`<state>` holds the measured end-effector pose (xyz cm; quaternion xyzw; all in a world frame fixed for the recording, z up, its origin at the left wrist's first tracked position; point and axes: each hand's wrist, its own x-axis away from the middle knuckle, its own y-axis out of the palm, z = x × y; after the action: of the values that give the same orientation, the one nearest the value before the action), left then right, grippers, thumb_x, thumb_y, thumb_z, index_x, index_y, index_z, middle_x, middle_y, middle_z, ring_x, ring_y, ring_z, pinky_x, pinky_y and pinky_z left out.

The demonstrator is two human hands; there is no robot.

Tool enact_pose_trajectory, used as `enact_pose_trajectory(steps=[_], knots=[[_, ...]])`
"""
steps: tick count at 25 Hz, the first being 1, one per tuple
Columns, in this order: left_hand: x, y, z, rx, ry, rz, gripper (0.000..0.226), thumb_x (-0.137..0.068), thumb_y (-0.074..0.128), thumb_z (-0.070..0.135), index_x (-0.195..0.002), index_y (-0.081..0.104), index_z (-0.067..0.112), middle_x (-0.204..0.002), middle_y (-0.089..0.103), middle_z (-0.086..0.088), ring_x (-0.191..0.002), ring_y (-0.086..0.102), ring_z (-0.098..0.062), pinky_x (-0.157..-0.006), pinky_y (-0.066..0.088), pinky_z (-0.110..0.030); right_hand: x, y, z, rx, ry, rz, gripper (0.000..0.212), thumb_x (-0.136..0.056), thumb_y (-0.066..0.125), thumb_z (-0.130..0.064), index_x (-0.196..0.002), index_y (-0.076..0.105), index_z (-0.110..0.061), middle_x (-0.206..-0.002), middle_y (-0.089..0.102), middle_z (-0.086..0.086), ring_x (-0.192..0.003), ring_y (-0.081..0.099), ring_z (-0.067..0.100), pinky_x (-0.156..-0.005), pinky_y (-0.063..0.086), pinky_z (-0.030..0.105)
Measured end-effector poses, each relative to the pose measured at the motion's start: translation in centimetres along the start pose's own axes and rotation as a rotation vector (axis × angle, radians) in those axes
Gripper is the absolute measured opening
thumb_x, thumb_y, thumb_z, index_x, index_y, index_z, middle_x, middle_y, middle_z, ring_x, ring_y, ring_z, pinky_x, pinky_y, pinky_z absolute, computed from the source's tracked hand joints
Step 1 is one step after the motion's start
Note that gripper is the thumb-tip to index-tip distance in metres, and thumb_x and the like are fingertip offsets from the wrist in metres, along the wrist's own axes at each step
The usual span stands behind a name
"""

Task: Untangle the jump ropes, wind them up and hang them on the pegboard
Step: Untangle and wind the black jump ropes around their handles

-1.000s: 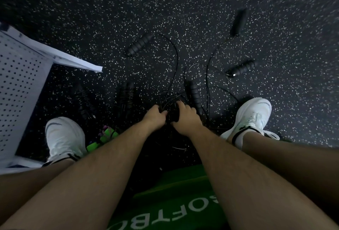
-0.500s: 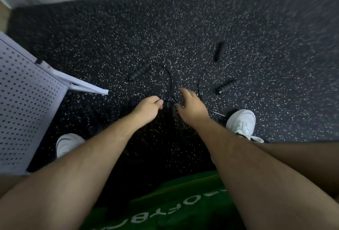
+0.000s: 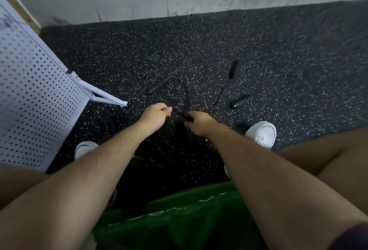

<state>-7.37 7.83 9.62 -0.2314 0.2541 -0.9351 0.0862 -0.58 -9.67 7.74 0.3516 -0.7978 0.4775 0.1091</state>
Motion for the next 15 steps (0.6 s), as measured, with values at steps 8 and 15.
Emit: enact_pose_trajectory(steps=[8,15], knots=[[-0.6,-6.5,1.5,0.299,0.037,0.193,0.035,-0.105,0.046,0.034,-0.074,0.057,0.022,-0.057,0.045,0.012,-0.058,0.042,-0.012,-0.068,0.042,-0.033,0.6,-5.0,-7.8,-0.043,-0.207,0.312,0.019,-0.105,0.048,-0.030,-0.096,0.062,-0.022,-0.074,0.057,-0.011,-0.065,0.056,0.016,-0.050,0.035,0.026],[1.4,-10.5,12.5,0.354,0.331,0.227,0.031,-0.108,0.042,0.028,-0.082,0.056,0.018,-0.063,0.043,0.010,-0.056,0.041,-0.008,-0.061,0.044,-0.031,4.3,-12.9,-11.7,-0.210,-0.288,0.548,0.027,-0.104,0.049,-0.030,-0.089,0.065,-0.015,-0.084,0.070,0.001,-0.076,0.066,0.022,-0.062,0.051,0.033]])
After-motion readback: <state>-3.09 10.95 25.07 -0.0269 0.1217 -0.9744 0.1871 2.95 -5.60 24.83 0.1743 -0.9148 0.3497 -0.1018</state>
